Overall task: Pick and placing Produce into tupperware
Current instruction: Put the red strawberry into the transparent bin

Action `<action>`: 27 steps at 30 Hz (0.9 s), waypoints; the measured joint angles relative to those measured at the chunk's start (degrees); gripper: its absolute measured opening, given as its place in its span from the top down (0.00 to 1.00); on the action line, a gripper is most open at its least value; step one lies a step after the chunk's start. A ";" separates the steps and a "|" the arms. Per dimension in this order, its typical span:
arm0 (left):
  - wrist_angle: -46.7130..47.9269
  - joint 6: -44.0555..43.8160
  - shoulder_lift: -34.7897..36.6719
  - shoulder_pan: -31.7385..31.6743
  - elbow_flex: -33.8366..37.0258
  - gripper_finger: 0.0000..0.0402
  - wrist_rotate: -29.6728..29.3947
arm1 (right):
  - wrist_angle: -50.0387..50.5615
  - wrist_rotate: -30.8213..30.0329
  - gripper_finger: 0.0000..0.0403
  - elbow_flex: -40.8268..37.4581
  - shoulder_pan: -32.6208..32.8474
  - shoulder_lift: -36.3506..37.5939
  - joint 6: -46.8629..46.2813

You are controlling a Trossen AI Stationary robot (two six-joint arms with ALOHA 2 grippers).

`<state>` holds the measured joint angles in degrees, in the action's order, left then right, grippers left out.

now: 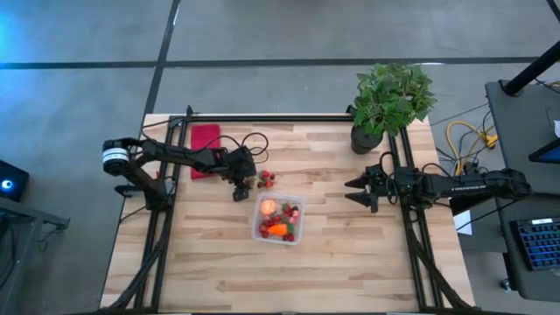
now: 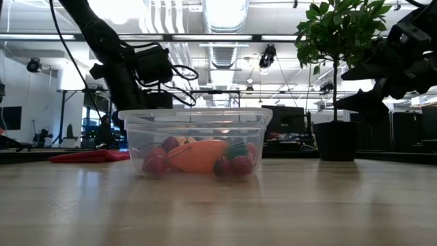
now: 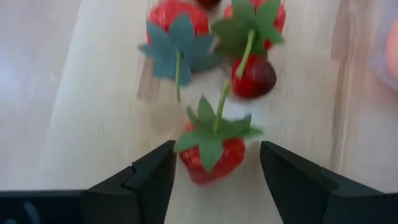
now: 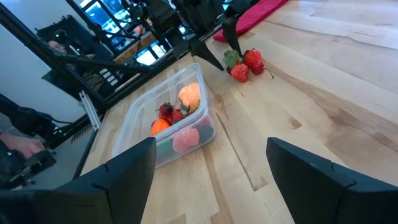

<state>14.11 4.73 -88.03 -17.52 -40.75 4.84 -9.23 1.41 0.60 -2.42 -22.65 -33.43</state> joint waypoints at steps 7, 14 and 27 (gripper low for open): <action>2.18 0.04 0.00 0.00 0.04 0.57 -0.38 | 0.00 0.00 0.28 0.02 0.00 0.00 0.00; 1.34 -0.07 0.01 0.00 -0.96 0.65 0.09 | 0.00 0.00 0.27 0.02 0.00 0.00 0.00; 0.42 -0.85 0.09 0.07 -1.54 0.65 0.00 | 0.00 0.00 0.27 0.01 0.01 0.00 0.00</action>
<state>14.53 3.88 -87.94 -17.45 -42.30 4.84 -9.23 1.41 0.61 -2.40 -22.65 -33.43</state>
